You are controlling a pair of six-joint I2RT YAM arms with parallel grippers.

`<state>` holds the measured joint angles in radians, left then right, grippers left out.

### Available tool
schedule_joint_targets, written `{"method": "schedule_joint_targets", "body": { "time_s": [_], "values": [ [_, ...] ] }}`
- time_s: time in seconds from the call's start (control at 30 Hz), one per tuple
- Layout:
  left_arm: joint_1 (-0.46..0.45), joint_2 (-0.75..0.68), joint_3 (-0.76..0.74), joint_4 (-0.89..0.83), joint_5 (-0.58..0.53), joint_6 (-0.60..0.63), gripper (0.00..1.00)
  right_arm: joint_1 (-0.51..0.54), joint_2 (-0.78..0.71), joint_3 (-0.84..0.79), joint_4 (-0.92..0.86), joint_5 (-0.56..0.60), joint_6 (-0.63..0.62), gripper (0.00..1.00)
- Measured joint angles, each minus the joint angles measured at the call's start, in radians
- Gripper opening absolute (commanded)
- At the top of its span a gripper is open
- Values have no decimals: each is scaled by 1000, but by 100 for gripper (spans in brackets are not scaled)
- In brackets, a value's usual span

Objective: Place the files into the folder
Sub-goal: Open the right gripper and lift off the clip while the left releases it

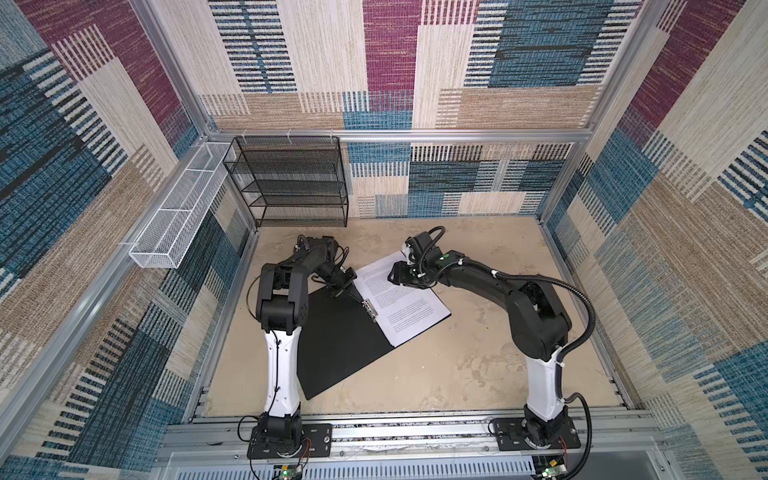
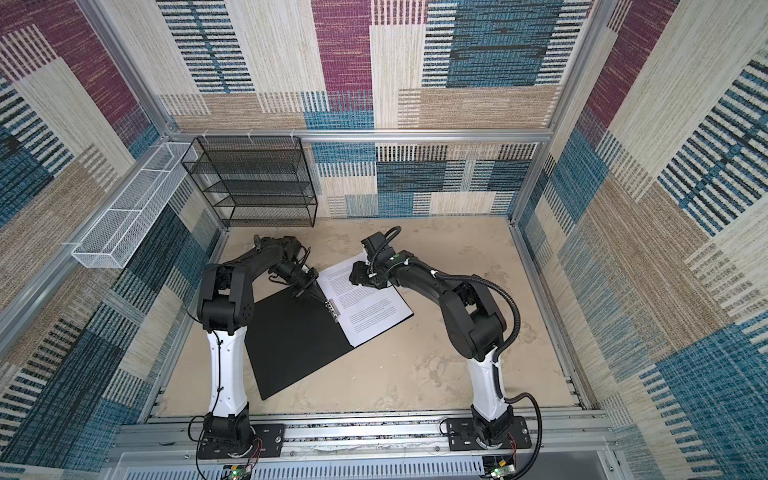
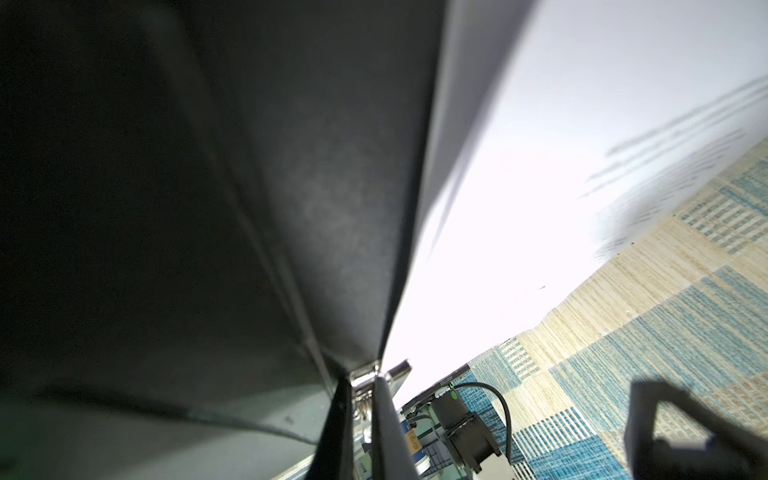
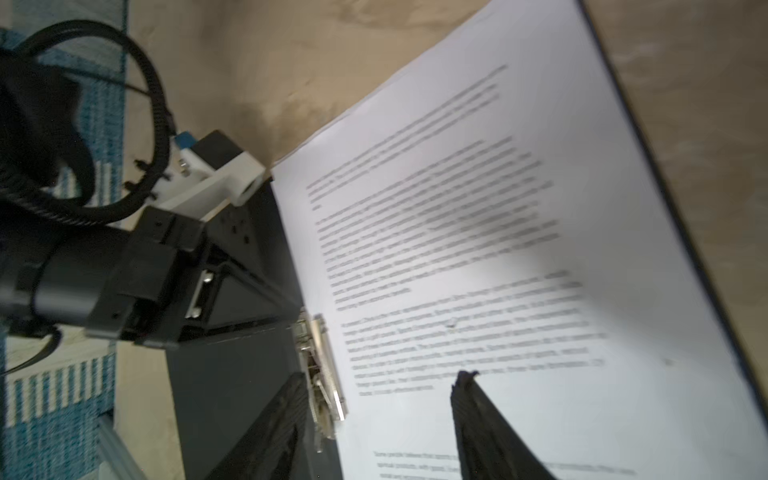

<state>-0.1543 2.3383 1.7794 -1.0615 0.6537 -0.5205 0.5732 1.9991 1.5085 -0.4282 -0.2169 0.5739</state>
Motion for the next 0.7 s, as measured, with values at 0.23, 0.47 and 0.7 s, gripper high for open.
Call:
{"method": "schedule_joint_targets", "body": {
  "time_s": [0.23, 0.47, 0.7],
  "values": [
    [-75, 90, 188, -47, 32, 8, 24, -91, -87, -133, -11, 80, -3, 81],
    [-103, 42, 340, -37, -53, 23, 84, -182, -132, -220, 0, 147, 1, 96],
    [-26, -369, 81, 36, -146, 37, 99, -222, -90, -185, 59, 107, -34, 100]
  ]
}}
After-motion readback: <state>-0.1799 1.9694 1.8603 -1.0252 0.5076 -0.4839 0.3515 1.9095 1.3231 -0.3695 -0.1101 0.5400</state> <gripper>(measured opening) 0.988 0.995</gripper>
